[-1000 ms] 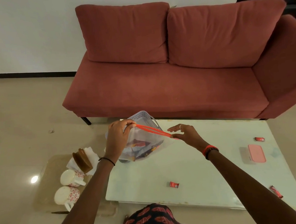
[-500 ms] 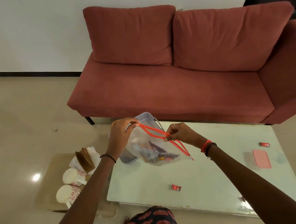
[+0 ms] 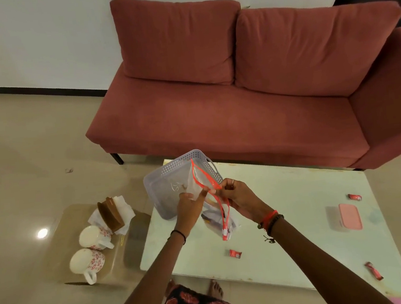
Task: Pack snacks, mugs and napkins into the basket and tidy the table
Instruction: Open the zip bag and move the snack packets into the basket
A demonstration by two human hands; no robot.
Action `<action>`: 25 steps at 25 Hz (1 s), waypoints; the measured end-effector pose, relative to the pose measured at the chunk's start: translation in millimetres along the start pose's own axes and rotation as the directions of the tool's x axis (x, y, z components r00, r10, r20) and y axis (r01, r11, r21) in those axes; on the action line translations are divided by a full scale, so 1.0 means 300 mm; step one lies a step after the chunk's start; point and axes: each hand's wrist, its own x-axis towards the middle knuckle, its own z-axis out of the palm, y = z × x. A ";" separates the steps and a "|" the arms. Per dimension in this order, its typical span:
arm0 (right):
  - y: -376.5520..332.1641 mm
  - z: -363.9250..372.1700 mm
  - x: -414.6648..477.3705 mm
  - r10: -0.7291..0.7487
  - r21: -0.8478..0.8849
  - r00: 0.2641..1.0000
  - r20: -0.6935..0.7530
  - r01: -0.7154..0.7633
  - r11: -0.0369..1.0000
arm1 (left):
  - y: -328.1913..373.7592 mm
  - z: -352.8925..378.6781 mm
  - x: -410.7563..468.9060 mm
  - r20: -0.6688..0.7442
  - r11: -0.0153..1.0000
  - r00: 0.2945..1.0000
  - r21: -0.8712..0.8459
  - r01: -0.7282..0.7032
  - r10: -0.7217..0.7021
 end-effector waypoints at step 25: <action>0.123 0.146 0.101 -0.407 -0.662 0.805 -0.431 0.025 0.749 | -0.158 -0.168 0.163 -0.097 0.930 0.926 0.093 -0.356 0.364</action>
